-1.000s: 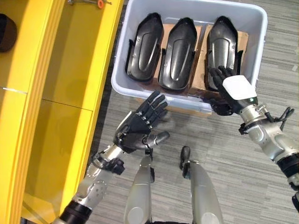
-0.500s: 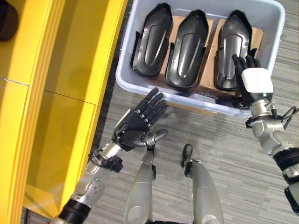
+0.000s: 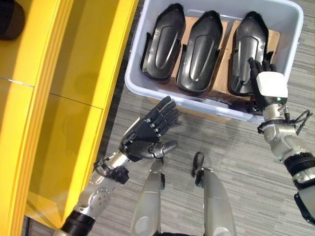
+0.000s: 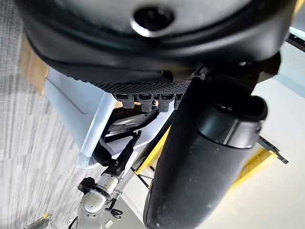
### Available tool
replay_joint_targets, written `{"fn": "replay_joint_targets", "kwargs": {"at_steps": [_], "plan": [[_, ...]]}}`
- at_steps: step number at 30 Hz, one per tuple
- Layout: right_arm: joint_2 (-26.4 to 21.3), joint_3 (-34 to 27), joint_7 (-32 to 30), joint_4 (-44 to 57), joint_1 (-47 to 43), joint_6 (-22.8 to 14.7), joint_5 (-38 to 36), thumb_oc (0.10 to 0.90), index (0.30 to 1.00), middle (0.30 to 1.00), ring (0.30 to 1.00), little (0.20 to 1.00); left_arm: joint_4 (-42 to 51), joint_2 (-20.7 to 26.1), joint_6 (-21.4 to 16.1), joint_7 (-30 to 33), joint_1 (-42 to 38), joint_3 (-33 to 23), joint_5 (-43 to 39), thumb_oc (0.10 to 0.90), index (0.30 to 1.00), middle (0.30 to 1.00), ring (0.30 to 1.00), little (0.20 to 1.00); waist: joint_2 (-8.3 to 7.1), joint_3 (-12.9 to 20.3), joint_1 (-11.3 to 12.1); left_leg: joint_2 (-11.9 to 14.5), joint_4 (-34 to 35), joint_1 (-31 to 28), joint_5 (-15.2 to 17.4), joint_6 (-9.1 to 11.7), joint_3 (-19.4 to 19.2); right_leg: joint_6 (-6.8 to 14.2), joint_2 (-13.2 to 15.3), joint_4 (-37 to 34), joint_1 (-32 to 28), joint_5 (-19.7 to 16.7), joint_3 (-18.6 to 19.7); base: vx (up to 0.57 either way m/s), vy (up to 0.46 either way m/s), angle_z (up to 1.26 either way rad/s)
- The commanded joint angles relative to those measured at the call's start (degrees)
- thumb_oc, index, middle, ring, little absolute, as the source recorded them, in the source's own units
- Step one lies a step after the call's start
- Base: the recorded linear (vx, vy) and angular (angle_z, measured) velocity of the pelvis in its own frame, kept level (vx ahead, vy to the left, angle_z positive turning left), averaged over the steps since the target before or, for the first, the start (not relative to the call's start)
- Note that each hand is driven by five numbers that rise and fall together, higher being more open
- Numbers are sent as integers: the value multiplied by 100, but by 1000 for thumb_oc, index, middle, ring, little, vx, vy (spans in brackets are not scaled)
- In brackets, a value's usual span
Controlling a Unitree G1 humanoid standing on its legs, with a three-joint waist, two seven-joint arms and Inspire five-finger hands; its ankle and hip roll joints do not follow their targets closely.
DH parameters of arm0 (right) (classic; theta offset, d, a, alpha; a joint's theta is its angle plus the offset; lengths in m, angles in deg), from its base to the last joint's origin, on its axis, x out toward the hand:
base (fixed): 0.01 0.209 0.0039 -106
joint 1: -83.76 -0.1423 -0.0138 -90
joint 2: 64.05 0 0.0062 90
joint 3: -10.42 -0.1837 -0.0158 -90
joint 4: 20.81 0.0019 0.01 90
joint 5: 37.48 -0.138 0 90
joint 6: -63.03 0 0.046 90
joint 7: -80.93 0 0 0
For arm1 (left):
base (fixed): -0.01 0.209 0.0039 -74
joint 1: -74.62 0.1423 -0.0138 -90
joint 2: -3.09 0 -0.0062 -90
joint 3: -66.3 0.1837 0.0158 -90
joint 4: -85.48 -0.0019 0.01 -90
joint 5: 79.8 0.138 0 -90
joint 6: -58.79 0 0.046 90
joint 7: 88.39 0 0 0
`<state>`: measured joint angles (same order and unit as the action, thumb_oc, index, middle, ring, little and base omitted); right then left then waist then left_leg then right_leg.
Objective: Move parts from the plastic box to the shelf.
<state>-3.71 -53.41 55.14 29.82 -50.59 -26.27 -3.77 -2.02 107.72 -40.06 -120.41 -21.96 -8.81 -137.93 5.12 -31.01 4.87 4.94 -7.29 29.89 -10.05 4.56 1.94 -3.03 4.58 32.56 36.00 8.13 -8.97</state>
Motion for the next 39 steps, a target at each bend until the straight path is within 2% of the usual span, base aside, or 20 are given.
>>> {"fn": "replay_joint_targets", "kwargs": {"at_steps": [1,3,4,8,11,21,26,28,29,30,31,32,33,34,35,39], "plan": [[-232,55,-669,-293,-584,70,408,900,1000,1000,1000,1000,608,-19,-343,-371,-156,-196,-147,900,1000,1000,1000,1000,-2,122,-7,-6,-947,-108,1067,-199,-32,448,-106,-786,-323,-244,532,0,0,0],[-227,78,-803,-366,-606,106,639,900,1000,1000,1000,1000,580,-22,-326,-422,-157,-187,-139,900,1000,1000,1000,1000,9,122,1,-7,-955,-90,1060,-198,-29,440,-111,-792,-317,-243,523,0,0,0],[-207,177,-1058,-500,-639,199,876,900,1000,1000,1000,1000,552,-10,-354,-469,-161,-147,-125,900,1000,1000,1000,1000,34,122,19,-17,-953,-73,1037,-195,-23,444,-112,-793,-302,-241,511,0,0,0],[-182,321,-996,-618,-679,214,1088,900,1000,1000,1000,1000,486,2,-384,-516,-171,-150,-141,900,1000,1000,1000,1000,52,122,44,-33,-947,-45,1048,-204,-38,455,-87,-788,-272,-245,488,0,0,0],[-117,536,-1373,-966,-810,322,1366,900,1000,1000,1000,1000,412,16,-354,-593,-223,-121,-219,900,1000,1000,1000,1000,96,122,88,-52,-968,50,1045,-206,-53,469,-42,-727,-161,-242,464,0,0,0],[-45,724,-1695,-1438,-898,456,1343,900,1000,1000,1000,1000,394,109,-380,-651,-220,-81,-289,900,1000,1000,1000,1000,184,122,159,-101,-958,245,1051,-228,-65,478,34,-632,54,-219,395,0,0,0],[-32,824,-1642,-1525,-915,455,1100,900,1000,1000,1000,1000,415,100,-328,-647,-234,-90,-403,900,1000,1000,1000,1000,207,122,177,-106,-960,336,1031,-238,-85,484,58,-571,163,-216,372,0,0,0],[96,772,-1014,-1815,-1001,570,146,900,1000,1000,1000,1000,401,135,-338,-632,-270,-78,-294,900,1000,1000,1000,1000,259,122,214,-134,-939,490,997,-246,-94,475,66,-514,325,-217,324,-23,-34,3],[124,758,-921,-1846,-992,596,62,900,1000,1000,1000,1000,413,131,-334,-622,-267,-80,-289,900,1000,1000,1000,1000,265,122,217,-139,-933,501,994,-245,-94,473,65,-515,338,-217,321,-10,-20,6],[234,717,-144,-2013,-1000,769,-405,825,896,896,896,896,443,140,-314,-592,-254,-98,-282,900,1000,1000,1000,1000,289,122,240,-157,-940,550,998,-246,-81,455,62,-498,380,-199,307,-3,-9,8],[234,718,-143,-2013,-1001,770,-405,825,896,896,896,896,443,140,-313,-592,-253,-99,-282,900,1000,1000,1000,1000,289,122,239,-157,-941,551,998,-246,-81,455,63,-497,381,-198,307,-3,-18,9],[383,699,410,-2318,-952,674,-220,633,627,627,627,627,467,108,-257,-604,-238,-147,-220,900,1000,1000,1000,1000,328,122,273,-164,-953,634,979,-257,-75,432,59,-431,473,-186,295,0,-13,9],[394,715,456,-2357,-959,676,-178,604,585,585,585,585,468,108,-248,-606,-240,-150,-216,900,1000,1000,1000,1000,333,122,278,-166,-953,641,976,-258,-73,430,59,-424,482,-183,293,2,-24,10],[434,764,543,-2490,-993,707,-47,400,300,300,300,300,473,114,-228,-608,-253,-148,-205,900,1000,1000,1000,1000,352,122,300,-173,-959,671,969,-265,-67,427,68,-393,519,-176,275,4,-21,10],[466,807,567,-2596,-1037,749,102,400,300,300,300,300,480,102,-185,-614,-266,-152,-194,900,1000,1000,1000,1000,377,122,323,-182,-967,684,968,-272,-66,421,79,-369,535,-169,258,4,-25,7],[504,856,726,-2896,-1156,757,-384,400,300,300,300,300,476,65,-171,-619,-283,-99,-160,900,1000,1000,1000,1000,467,122,385,-216,-987,729,951,-287,-67,408,110,-304,595,-157,224,0,0,0]]}}
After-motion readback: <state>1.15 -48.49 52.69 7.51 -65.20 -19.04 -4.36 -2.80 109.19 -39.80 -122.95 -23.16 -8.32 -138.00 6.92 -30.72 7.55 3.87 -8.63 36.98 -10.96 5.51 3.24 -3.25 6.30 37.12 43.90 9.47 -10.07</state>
